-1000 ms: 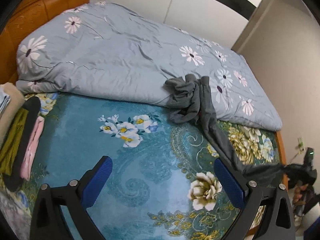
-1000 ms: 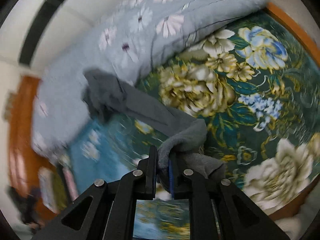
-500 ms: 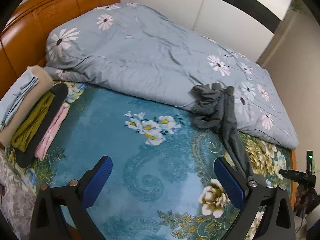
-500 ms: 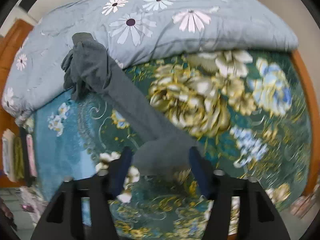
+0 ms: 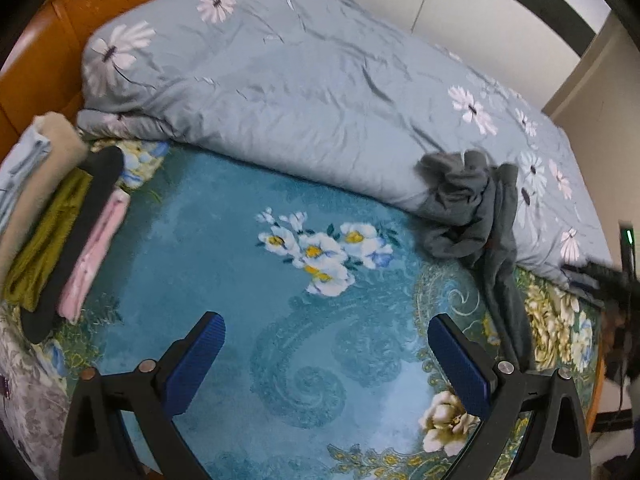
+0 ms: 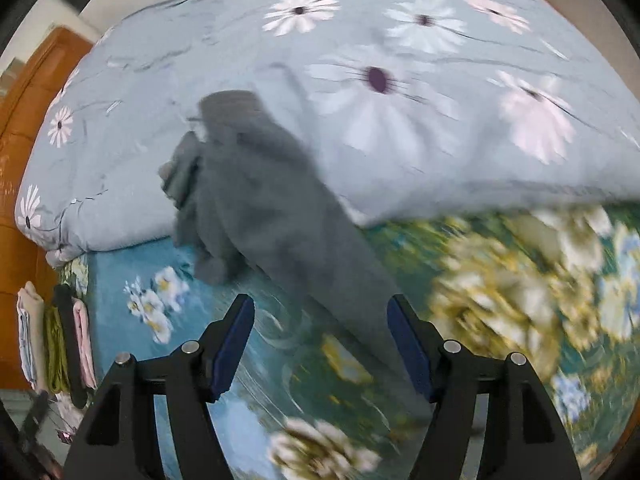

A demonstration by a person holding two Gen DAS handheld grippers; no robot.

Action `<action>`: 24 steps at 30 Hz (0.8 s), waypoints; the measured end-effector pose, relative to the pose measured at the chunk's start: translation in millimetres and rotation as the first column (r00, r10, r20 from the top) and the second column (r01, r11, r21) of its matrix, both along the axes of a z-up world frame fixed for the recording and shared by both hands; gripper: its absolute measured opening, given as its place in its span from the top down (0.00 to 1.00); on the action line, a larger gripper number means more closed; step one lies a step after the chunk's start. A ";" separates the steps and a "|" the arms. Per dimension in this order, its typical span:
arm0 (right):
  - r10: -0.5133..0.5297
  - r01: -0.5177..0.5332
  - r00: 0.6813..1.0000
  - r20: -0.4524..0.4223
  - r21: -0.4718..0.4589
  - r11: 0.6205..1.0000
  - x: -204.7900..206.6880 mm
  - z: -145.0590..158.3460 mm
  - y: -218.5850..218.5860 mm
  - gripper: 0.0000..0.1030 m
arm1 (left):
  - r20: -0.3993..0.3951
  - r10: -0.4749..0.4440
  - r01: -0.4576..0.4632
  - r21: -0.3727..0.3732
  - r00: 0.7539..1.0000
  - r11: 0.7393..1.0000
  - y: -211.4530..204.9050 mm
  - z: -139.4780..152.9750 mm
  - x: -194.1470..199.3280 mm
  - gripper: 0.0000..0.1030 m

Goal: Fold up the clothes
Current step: 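Drag the held sweatpants off the duvet onto the blanket with the right gripper, then grasp the waistband with the left gripper while the right gripper holds the cuff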

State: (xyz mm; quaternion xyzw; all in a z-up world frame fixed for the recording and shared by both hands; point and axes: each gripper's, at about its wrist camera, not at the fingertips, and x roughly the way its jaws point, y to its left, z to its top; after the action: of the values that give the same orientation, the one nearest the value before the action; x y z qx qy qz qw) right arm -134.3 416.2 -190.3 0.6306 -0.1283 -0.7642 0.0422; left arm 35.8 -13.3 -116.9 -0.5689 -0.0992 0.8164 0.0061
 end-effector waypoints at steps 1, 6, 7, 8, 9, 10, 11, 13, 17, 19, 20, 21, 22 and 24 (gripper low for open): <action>0.016 -0.016 1.000 -0.003 -0.002 1.000 -13.9 -5.0 -12.9 0.32 | 0.014 -0.005 0.005 0.005 1.000 1.000 1.6 -6.3 -3.9 0.00; 0.026 -0.026 0.999 -0.027 0.022 0.999 -79.1 -20.2 -50.3 0.32 | 0.075 -0.019 0.018 0.015 0.997 1.000 5.7 -36.4 -15.4 0.00; 0.022 -0.021 0.999 -0.034 0.024 0.999 -91.2 -22.7 -55.5 0.32 | 0.086 -0.014 0.012 0.022 0.996 1.000 4.7 -42.1 -17.3 0.00; 0.017 -0.016 0.999 -0.040 0.027 1.000 -103.3 -25.1 -60.8 0.32 | 0.097 -0.009 0.006 0.029 0.995 1.000 3.6 -48.1 -19.3 0.00; 0.011 -0.010 0.999 -0.045 0.028 1.000 -115.0 -27.7 -65.7 0.32 | 0.106 -0.004 0.001 0.034 0.994 0.999 2.7 -52.7 -20.8 0.00; -0.002 0.003 0.999 -0.043 0.021 1.000 -123.8 -30.7 -68.2 0.32 | 0.115 0.000 -0.005 0.039 0.993 0.999 1.9 -57.2 -22.2 0.00; -0.009 0.010 0.999 -0.039 0.018 1.000 -130.2 -33.2 -69.7 0.32 | 0.123 0.002 -0.008 0.043 0.992 0.999 1.4 -61.8 -23.9 0.00; -0.037 0.037 0.999 -0.025 0.021 0.999 -140.5 -39.9 -70.2 0.44 | 0.136 0.004 -0.011 0.048 0.991 0.999 0.9 -68.7 -26.9 0.00; -0.115 0.115 0.993 0.002 -0.029 0.993 -143.5 -46.5 -55.8 0.77 | 0.141 0.003 -0.011 0.057 0.990 0.998 1.2 -74.8 -34.8 0.00; -0.144 0.144 0.990 0.000 -0.081 0.986 -138.9 -45.0 -48.4 0.85 | 0.138 0.001 -0.009 0.062 0.990 0.998 1.8 -75.3 -40.7 0.00; -0.147 0.143 0.989 -0.021 -0.120 0.982 -133.4 -38.0 -44.5 0.85 | 0.132 0.000 -0.009 0.068 0.991 0.998 2.3 -74.3 -44.6 0.00; -0.138 0.129 0.989 -0.048 -0.157 0.979 -124.6 -28.1 -41.6 0.86 | 0.121 -0.003 -0.006 0.075 0.993 0.997 3.7 -71.5 -49.9 0.00; -0.119 0.105 0.990 -0.070 -0.180 0.978 -114.1 -16.8 -39.7 0.86 | 0.109 -0.005 -0.004 0.082 0.994 0.997 5.3 -68.4 -55.4 0.00; -0.083 0.055 0.990 -0.115 -0.222 0.973 -93.0 5.6 -35.9 0.87 | 0.080 -0.018 0.010 0.097 0.997 0.995 11.5 -60.6 -67.2 0.00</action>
State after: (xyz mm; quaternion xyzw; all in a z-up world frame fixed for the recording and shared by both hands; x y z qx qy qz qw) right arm -227.3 380.3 -184.8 0.5690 -0.2305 -0.7839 0.0925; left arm -31.4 -1.8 -177.5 -0.6012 -0.1347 0.7869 0.0352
